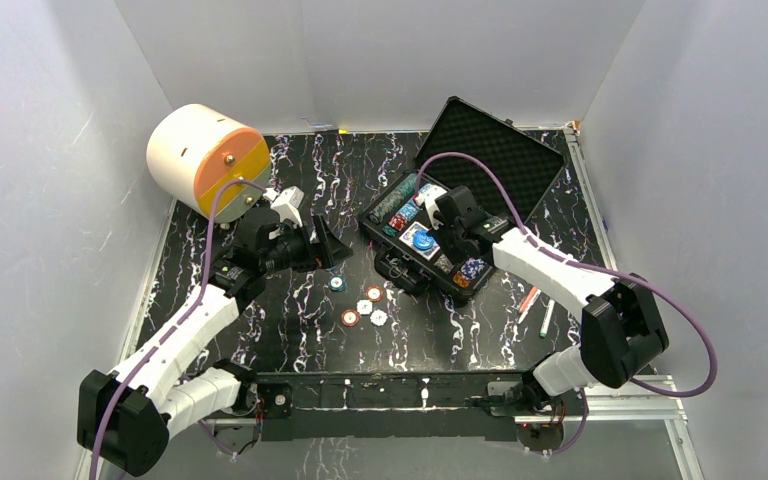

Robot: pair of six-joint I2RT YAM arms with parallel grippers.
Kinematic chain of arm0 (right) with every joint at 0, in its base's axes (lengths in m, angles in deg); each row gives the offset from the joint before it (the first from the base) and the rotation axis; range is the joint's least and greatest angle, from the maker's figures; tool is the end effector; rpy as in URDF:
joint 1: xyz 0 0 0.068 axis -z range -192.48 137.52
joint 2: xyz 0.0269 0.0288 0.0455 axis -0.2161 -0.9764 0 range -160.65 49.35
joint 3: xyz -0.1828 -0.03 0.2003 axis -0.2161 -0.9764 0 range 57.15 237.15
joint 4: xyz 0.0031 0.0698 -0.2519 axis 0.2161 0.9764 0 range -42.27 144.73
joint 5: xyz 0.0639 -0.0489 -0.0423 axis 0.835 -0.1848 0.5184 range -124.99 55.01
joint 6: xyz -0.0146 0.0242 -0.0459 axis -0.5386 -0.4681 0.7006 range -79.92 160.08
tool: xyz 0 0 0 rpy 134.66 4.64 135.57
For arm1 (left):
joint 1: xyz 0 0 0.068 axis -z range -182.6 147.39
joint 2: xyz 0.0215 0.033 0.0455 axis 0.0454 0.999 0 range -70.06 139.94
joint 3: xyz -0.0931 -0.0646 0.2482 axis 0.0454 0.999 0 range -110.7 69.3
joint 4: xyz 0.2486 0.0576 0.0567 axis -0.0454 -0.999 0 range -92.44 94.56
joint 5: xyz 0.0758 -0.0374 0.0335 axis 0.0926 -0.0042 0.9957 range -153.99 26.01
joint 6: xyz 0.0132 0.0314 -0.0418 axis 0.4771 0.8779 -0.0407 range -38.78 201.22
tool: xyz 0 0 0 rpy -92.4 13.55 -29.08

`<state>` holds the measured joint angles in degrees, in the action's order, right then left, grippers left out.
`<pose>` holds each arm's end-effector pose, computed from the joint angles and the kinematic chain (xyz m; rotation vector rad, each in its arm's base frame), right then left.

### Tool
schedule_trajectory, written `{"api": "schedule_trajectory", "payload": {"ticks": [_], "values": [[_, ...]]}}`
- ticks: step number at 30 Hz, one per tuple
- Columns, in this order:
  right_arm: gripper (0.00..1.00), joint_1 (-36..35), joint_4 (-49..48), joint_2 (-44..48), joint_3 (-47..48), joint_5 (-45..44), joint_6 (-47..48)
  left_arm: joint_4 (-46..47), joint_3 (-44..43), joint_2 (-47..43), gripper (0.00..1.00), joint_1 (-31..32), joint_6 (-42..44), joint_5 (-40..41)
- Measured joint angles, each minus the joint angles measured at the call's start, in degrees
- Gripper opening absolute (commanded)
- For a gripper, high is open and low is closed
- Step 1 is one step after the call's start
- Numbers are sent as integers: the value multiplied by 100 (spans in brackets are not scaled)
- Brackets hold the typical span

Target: Pack up texas hold em set

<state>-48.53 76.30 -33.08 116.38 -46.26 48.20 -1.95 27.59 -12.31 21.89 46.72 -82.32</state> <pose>0.2478 0.1718 0.2483 -0.8433 2.3010 -0.0298 0.2052 -0.1057 0.2854 0.0415 2.0773 -0.9692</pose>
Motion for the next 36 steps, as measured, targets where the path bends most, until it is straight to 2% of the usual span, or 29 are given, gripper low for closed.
{"api": "schedule_trajectory", "payload": {"ticks": [8,21,24,25,27,29,32,36], "values": [[4,0,-4,-109,24,26,-24,0,4,2,80,0,0,15],[3,11,-44,-330,24,-83,-31,7,63,11,80,0,-2,17],[10,24,-37,-356,46,-83,-61,0,87,44,79,0,-7,17],[14,28,0,-378,81,-81,-90,2,85,55,80,0,-7,17],[29,37,96,-426,190,-85,-188,-4,85,63,79,0,-7,22],[38,42,258,-457,400,-109,-317,-15,85,66,80,0,-7,50],[42,42,514,-450,863,-120,-511,-94,85,66,80,0,-11,133],[41,42,695,-304,1384,175,-813,-286,68,66,80,0,-55,404]]}}
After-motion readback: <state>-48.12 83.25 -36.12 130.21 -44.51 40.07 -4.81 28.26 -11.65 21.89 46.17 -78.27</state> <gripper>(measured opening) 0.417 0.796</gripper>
